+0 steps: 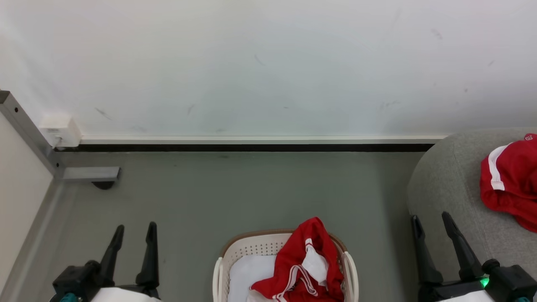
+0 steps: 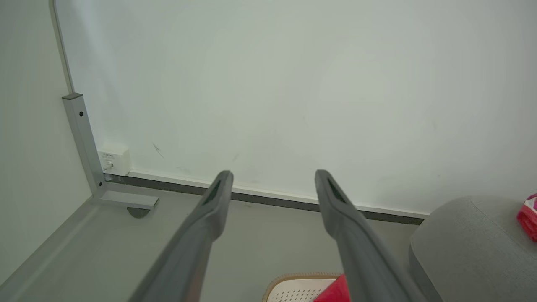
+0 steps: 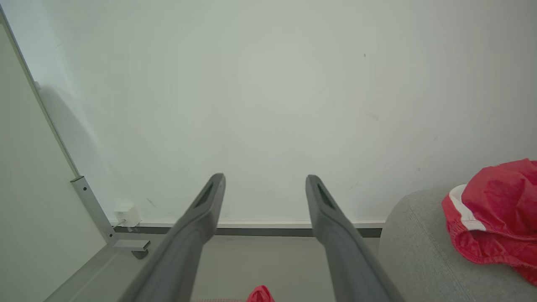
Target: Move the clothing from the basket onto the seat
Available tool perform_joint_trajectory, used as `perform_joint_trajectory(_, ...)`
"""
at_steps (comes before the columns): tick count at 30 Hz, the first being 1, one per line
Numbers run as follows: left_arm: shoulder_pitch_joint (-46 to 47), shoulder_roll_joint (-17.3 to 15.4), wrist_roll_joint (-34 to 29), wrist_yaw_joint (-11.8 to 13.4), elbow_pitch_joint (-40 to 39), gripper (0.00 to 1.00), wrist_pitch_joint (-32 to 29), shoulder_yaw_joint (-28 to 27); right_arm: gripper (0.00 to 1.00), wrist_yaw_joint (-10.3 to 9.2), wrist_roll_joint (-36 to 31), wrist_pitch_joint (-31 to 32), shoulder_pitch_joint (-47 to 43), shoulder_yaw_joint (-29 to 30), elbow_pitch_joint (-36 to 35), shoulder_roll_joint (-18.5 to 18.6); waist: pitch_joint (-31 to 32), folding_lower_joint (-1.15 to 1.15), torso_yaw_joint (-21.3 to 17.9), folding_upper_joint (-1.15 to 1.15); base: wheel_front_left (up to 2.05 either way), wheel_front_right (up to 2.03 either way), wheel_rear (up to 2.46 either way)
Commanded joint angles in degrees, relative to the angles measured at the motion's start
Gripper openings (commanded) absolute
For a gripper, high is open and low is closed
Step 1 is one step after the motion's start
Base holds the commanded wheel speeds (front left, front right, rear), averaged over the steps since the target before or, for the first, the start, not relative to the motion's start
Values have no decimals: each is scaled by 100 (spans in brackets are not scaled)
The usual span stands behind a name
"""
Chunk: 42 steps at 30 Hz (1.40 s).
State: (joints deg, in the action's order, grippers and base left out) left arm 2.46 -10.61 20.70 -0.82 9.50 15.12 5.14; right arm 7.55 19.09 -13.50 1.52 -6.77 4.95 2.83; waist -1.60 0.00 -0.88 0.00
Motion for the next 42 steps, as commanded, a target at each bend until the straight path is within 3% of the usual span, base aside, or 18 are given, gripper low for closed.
perform_joint_trajectory(1, 54, 4, -93, -22, 26, 100, 4, -21, 100, -13, 5, -6, 81, 27, -23, 0, -29, 0, -22, 0, 0, 0, 0)
perform_joint_trajectory(17, 734, -29, -58, -411, 251, 100, -25, 269, 100, -13, -232, -83, 745, 178, -241, 1, -1036, 0, -797, 0, 0, 0, 0)
perform_joint_trajectory(24, 1195, -135, -24, -559, 460, 100, -432, 637, 100, -13, 35, -139, 1067, 400, -352, -1, -1656, 0, -1109, 0, 0, 0, 0)
perform_joint_trajectory(42, 2667, -1017, 335, -663, 1585, 100, -1462, 2284, 100, -13, 267, -166, 1802, 446, -1057, -1, -3265, 0, -1767, 0, 0, 0, 0)
